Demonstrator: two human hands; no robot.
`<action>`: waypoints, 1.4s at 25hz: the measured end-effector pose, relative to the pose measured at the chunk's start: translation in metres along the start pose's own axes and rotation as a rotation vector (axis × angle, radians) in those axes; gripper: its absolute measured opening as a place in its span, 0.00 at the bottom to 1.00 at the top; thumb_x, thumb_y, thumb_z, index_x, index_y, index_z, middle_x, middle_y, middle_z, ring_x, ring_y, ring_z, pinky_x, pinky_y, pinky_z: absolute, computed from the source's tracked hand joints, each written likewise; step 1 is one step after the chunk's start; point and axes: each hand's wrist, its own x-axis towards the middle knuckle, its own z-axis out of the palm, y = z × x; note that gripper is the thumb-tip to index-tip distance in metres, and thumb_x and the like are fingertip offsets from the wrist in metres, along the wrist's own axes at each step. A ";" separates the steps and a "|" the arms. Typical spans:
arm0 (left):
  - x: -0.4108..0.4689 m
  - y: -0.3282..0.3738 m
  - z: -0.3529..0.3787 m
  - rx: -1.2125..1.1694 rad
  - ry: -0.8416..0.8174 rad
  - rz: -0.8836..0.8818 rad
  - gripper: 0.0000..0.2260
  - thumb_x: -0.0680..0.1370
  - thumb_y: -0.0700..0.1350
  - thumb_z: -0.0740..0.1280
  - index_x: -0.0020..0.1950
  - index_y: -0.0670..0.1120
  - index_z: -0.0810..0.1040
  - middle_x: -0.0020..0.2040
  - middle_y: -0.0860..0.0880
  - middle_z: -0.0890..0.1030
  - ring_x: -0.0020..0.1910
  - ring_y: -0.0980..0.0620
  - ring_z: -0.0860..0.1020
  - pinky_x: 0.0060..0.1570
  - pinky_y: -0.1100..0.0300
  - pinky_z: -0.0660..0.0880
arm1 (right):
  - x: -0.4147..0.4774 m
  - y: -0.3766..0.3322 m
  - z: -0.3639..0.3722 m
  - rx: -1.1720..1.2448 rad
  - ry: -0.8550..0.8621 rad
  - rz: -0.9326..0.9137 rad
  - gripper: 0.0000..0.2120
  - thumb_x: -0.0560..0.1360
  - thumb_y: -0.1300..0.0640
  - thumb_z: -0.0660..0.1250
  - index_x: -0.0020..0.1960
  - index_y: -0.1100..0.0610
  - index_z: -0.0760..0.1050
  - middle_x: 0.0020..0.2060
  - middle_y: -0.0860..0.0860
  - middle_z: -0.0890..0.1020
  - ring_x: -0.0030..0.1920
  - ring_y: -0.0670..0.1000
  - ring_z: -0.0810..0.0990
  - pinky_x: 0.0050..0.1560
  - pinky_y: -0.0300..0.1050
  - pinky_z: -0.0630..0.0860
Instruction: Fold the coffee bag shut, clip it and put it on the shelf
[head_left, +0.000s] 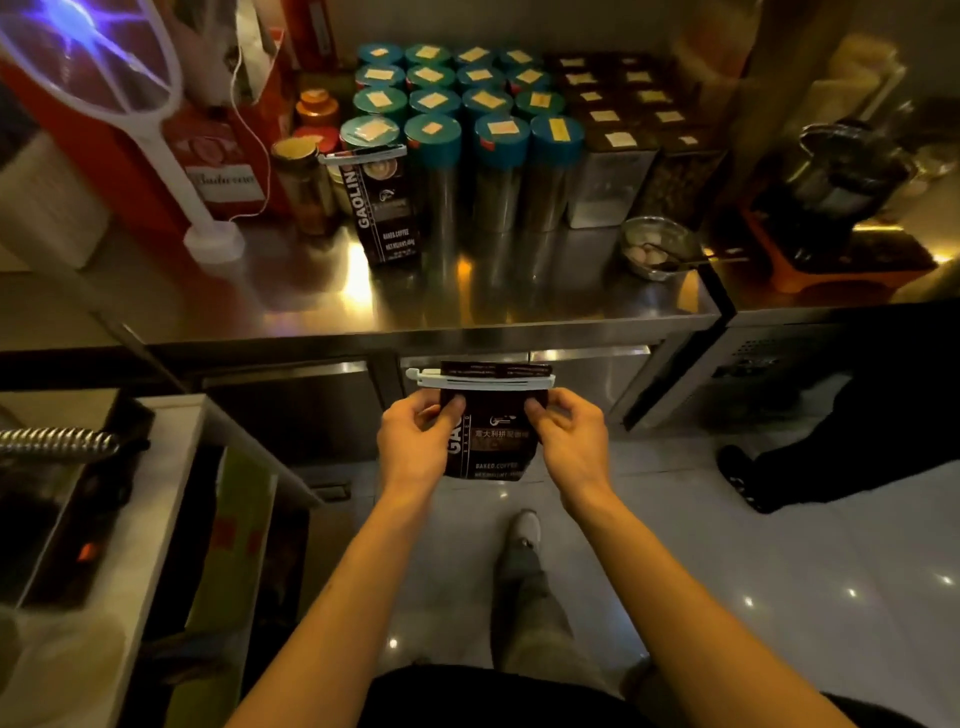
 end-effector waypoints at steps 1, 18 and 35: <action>0.026 0.000 0.009 -0.003 0.015 -0.004 0.03 0.76 0.46 0.71 0.44 0.54 0.82 0.45 0.48 0.86 0.48 0.51 0.85 0.54 0.44 0.80 | 0.031 0.003 0.003 0.001 -0.004 0.000 0.06 0.77 0.61 0.65 0.50 0.54 0.80 0.46 0.52 0.86 0.49 0.47 0.84 0.54 0.50 0.81; 0.325 0.053 0.086 -0.058 0.268 -0.030 0.06 0.75 0.41 0.71 0.41 0.52 0.81 0.46 0.44 0.84 0.51 0.44 0.83 0.56 0.45 0.79 | 0.365 -0.049 0.061 -0.097 -0.160 0.026 0.07 0.77 0.62 0.65 0.53 0.55 0.79 0.50 0.53 0.84 0.52 0.50 0.83 0.57 0.51 0.80; 0.443 0.052 0.082 0.197 0.155 -0.029 0.09 0.78 0.41 0.66 0.58 0.44 0.79 0.50 0.51 0.82 0.50 0.54 0.79 0.50 0.61 0.73 | 0.480 -0.040 0.130 -0.342 0.005 0.152 0.12 0.78 0.59 0.64 0.60 0.59 0.77 0.57 0.58 0.82 0.58 0.57 0.80 0.61 0.53 0.76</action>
